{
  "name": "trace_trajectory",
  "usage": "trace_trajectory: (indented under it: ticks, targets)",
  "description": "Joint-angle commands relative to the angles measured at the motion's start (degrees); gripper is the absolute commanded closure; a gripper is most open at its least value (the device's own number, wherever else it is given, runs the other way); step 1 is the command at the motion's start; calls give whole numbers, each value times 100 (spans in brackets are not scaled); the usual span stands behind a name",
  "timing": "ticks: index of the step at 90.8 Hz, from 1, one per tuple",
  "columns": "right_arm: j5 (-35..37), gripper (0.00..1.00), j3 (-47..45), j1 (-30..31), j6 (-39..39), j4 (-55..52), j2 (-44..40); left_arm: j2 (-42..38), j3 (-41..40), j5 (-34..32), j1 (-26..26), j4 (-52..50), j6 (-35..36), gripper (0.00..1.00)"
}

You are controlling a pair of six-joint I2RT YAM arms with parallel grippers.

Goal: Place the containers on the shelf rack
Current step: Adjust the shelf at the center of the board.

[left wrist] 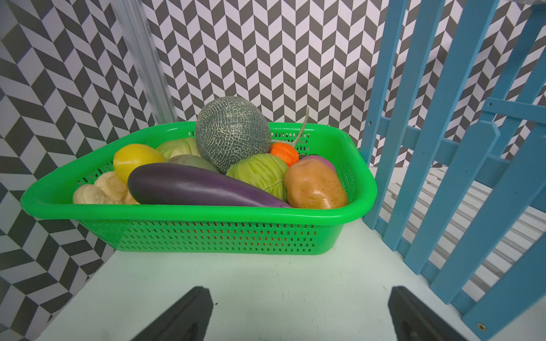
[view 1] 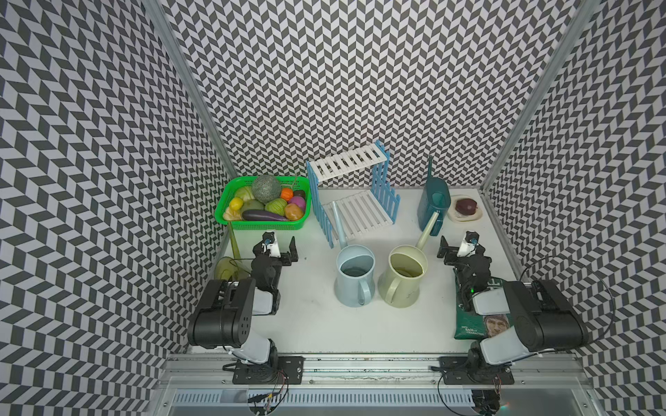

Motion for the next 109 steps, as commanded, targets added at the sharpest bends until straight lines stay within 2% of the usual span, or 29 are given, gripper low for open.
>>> trace_trajectory:
  ticks: [1,30,44,54,62,73,78,85,87,89,91,95,101,109]
  targets:
    - [16,0,75,29,25,348,-41,-20,11,-5,-18,139,3,0]
    - [19,0,76,28,26,348,-36,-41,-10,-5,-18,168,8,0]
    - [17,0,49,32,20,376,-59,-135,-4,354,-18,107,165,0]
    - [294,0,-34,32,159,373,-328,-415,-25,337,-15,-82,152,0]
    - [404,0,90,34,187,-368,-878,-970,277,451,-18,-1156,157,0]
    - [601,0,244,32,460,-1408,-1673,-1492,1398,706,-26,-3534,56,0]
    - [658,0,382,34,690,-2006,-2029,-1611,1829,748,-18,-4246,-9,0]
    - [665,0,785,30,832,-3239,-2617,-1694,2394,892,-25,-5366,-29,0]
    - [665,0,1091,32,832,-4065,-2803,-1693,2578,933,-20,-5711,-46,0]
    - [655,0,1262,30,832,-4293,-2903,-1677,2800,968,-25,-6006,-75,0]
    - [606,0,1438,30,1264,-4692,-2964,-1656,2980,1031,-33,-6216,-133,0]
    - [496,0,1713,31,1503,-5242,-3163,-1565,3377,1145,-52,-6796,-230,0]
    - [128,0,1969,27,1509,-5637,-3439,-1407,3803,1302,-139,-7390,-365,0]
    - [-970,4,2699,29,1374,-6209,-3443,-1122,4358,1328,-372,-8025,-614,4]
